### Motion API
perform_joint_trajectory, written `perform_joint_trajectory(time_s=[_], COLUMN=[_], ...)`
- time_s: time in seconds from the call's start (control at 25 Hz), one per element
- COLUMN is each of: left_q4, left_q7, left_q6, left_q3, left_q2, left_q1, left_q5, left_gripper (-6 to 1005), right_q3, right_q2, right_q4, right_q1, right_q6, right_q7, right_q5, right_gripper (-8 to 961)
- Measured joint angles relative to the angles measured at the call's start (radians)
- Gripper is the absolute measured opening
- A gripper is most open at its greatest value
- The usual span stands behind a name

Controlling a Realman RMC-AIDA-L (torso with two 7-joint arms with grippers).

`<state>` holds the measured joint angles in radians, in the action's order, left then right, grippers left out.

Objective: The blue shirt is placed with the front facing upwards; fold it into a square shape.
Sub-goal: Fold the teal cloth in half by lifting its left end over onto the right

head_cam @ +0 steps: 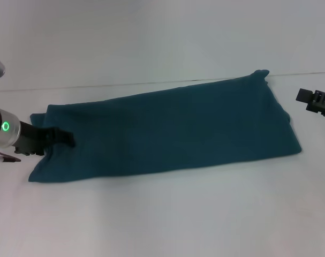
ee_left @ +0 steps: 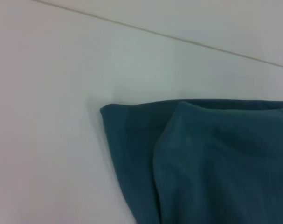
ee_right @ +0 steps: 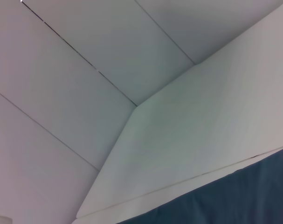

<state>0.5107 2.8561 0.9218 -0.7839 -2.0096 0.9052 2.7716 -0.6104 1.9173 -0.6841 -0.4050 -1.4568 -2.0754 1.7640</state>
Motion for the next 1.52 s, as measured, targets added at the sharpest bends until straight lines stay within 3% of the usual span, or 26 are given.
perform_joint_trajectory(time_s=[0.44, 0.8, 1.12, 1.52], left_q4=[-0.024, -0.018, -0.013, 0.026], left_q7=[-0.002, -0.003, -0.012, -0.012], left_q6=[0.026, 0.078, 0.073, 0.016], left_q3=[0.009, 0.034, 0.079, 0.066], left_q2=[-0.002, 0.011, 0.012, 0.005], left_q1=[0.012, 0.021, 0.016, -0.016], left_q5=[-0.024, -0.123, -0.132, -0.067], left_gripper=[859, 860, 860, 859], right_q3=[0.0, 0.0, 0.0, 0.0], right_q2=[-0.002, -0.001, -0.001, -0.001], right_q4=[0.0, 0.0, 0.007, 0.01], right_q1=[0.001, 0.003, 0.003, -0.001], right_q6=[0.0, 0.001, 0.002, 0.003], right_q7=[0.0, 0.001, 0.003, 0.003], right_q5=[0.0, 0.0, 0.0, 0.0], right_gripper=[915, 915, 915, 915])
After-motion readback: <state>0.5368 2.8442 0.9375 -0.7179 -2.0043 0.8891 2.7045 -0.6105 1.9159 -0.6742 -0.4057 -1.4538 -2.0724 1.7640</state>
